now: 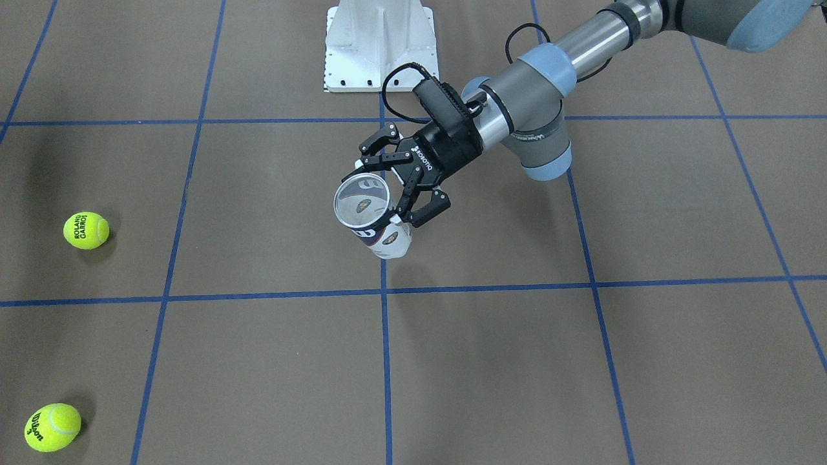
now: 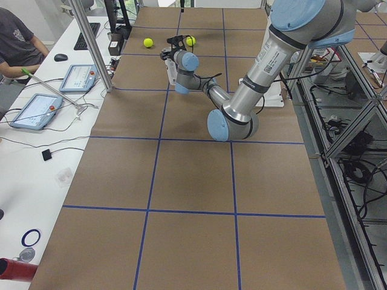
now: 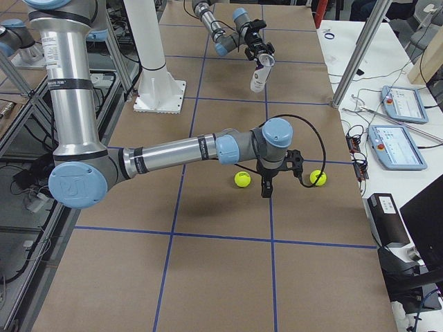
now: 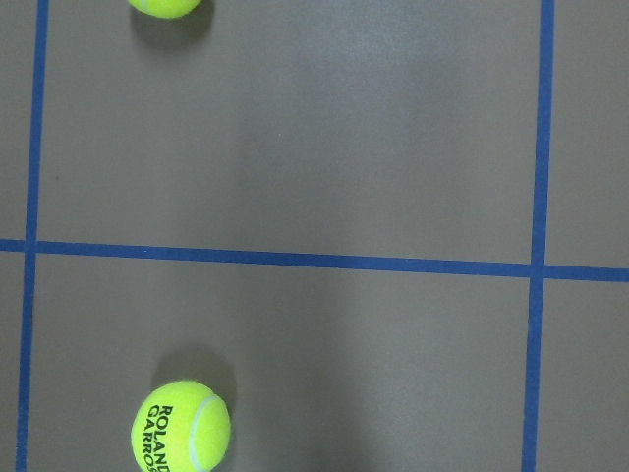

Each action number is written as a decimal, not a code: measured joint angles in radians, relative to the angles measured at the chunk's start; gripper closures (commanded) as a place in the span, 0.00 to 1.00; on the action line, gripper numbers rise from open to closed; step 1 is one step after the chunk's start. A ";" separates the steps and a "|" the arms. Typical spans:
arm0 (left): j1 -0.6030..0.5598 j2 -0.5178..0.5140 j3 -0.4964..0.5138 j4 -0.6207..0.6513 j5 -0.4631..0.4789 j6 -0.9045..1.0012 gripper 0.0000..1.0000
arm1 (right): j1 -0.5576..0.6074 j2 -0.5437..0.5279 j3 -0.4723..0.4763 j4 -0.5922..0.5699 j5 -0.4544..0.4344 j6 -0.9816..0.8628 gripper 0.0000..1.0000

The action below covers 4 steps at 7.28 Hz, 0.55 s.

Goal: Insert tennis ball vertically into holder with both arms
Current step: 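Tilt the can upright with the left gripper, open end up, then hold the can with the left gripper while the right grasps the nearer ball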

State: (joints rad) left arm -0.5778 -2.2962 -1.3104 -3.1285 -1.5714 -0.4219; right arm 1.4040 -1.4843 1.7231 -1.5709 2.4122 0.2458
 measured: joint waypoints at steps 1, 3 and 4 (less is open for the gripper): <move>0.045 0.001 0.022 -0.075 0.065 0.001 0.23 | -0.023 -0.002 0.022 0.005 0.000 0.024 0.00; 0.105 0.005 0.048 -0.160 0.137 0.007 0.23 | -0.112 -0.009 0.083 0.010 -0.018 0.153 0.00; 0.117 0.006 0.055 -0.175 0.149 0.009 0.23 | -0.174 -0.015 0.100 0.033 -0.063 0.228 0.00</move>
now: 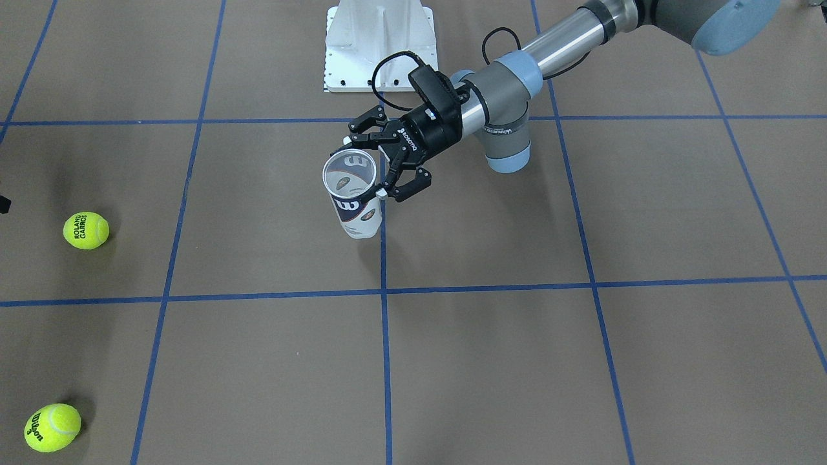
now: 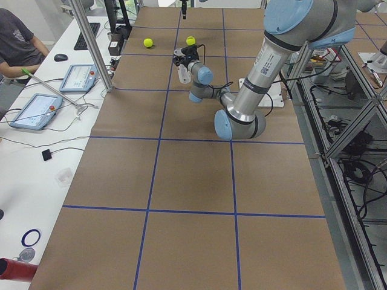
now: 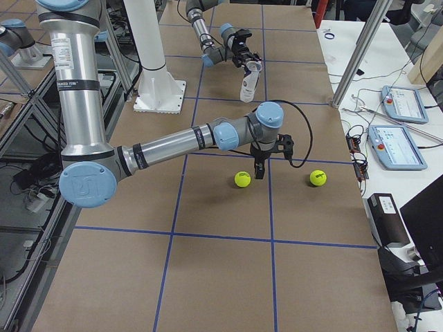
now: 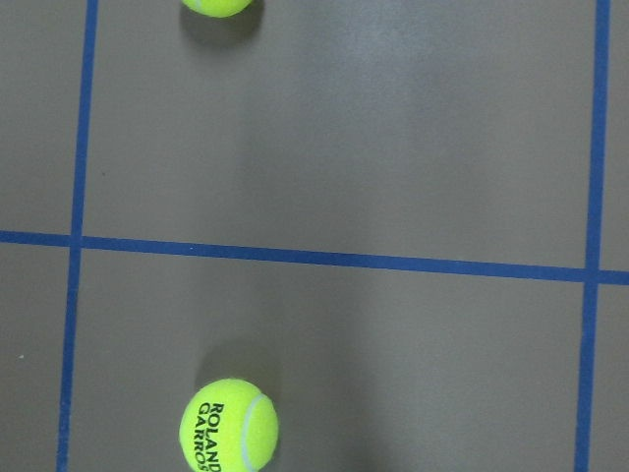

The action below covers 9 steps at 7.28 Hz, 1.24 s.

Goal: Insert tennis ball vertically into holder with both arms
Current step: 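Hold the can with the left gripper while the right grasps the nearer ball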

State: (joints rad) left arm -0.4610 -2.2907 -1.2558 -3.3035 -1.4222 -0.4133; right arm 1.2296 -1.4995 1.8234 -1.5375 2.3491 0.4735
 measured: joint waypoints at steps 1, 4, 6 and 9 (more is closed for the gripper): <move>0.005 0.001 0.003 -0.007 0.004 0.000 0.23 | -0.062 -0.012 -0.003 0.065 -0.055 0.073 0.00; 0.008 0.002 0.006 -0.021 0.006 0.001 0.23 | -0.204 -0.038 -0.081 0.280 -0.163 0.224 0.01; 0.008 0.002 0.006 -0.022 0.006 0.001 0.23 | -0.240 -0.054 -0.163 0.405 -0.177 0.244 0.01; 0.008 0.002 0.007 -0.022 0.006 0.001 0.23 | -0.270 -0.049 -0.206 0.462 -0.179 0.266 0.08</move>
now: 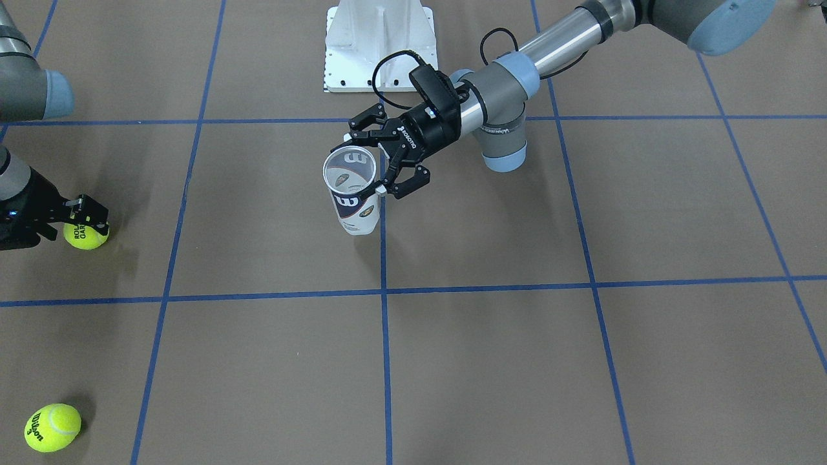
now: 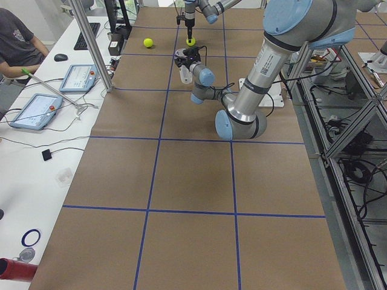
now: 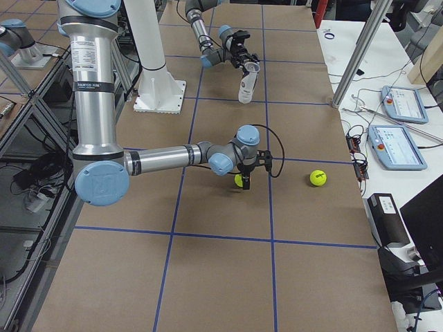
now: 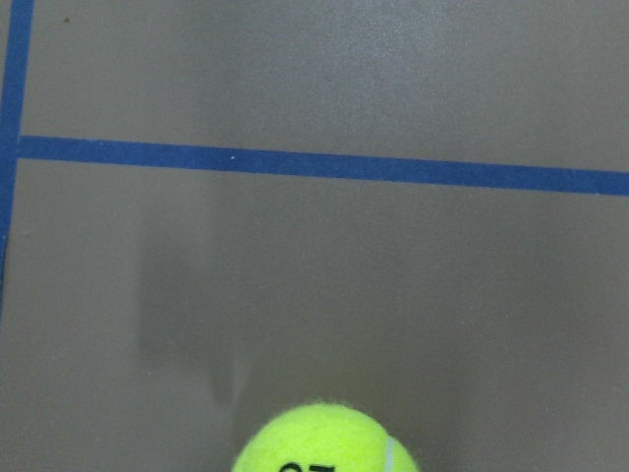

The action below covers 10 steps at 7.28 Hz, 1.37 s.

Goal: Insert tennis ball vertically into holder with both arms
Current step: 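Hold the can with the left gripper while the right grasps the nearer ball, then carry the yellow ball with the right gripper over the can's opening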

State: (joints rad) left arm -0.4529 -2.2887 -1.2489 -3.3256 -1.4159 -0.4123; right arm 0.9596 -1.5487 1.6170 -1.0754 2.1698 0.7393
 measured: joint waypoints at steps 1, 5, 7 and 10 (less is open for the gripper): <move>0.000 0.000 0.000 0.000 0.000 0.000 0.23 | -0.008 0.003 -0.008 0.002 0.001 0.001 0.46; 0.000 0.023 0.003 -0.020 0.000 0.000 0.23 | -0.013 0.006 0.019 -0.001 0.011 0.001 1.00; 0.002 0.036 0.013 -0.051 0.005 0.001 0.24 | -0.012 0.035 0.111 -0.064 0.040 0.062 1.00; 0.016 0.037 0.059 -0.121 0.054 0.002 0.24 | -0.021 0.272 0.188 -0.310 0.053 0.257 1.00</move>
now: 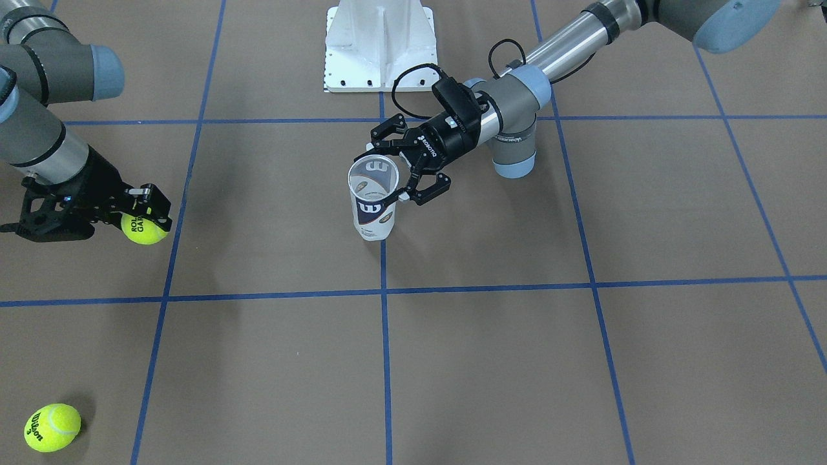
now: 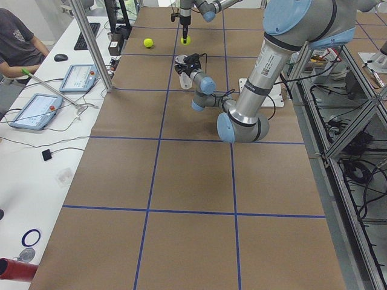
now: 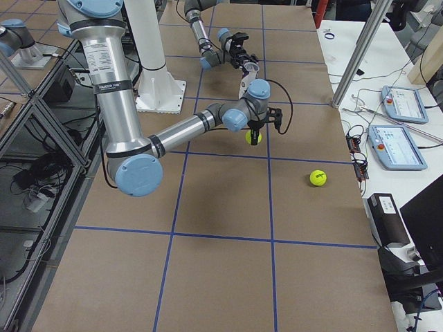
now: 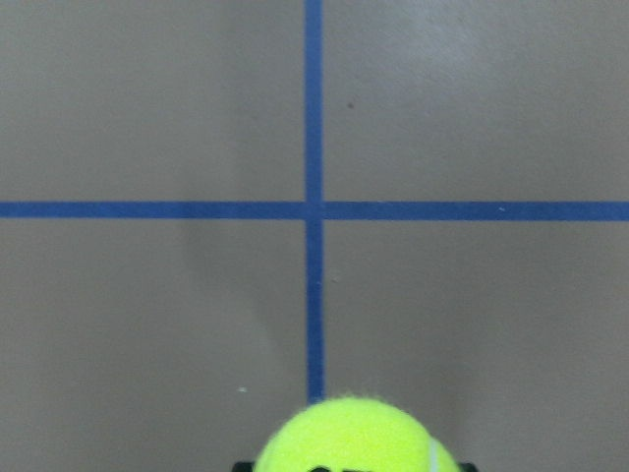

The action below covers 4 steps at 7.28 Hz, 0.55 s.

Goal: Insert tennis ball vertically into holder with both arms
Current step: 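Carry the yellow ball with the right gripper over the can's opening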

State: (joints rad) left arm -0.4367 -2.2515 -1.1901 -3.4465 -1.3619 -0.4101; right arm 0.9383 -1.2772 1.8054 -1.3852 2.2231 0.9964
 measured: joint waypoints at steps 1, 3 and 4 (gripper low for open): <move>0.003 0.000 0.007 -0.004 0.004 0.000 0.24 | -0.014 0.079 0.022 -0.069 0.001 0.076 1.00; 0.005 -0.001 0.013 -0.006 0.006 0.001 0.23 | -0.052 0.208 0.043 -0.143 0.003 0.210 1.00; 0.006 -0.002 0.013 -0.006 0.006 0.000 0.22 | -0.071 0.264 0.043 -0.159 0.002 0.268 1.00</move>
State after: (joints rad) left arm -0.4307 -2.2531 -1.1771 -3.4529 -1.3561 -0.4099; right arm 0.8673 -1.0130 1.8484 -1.5440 2.2250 1.2642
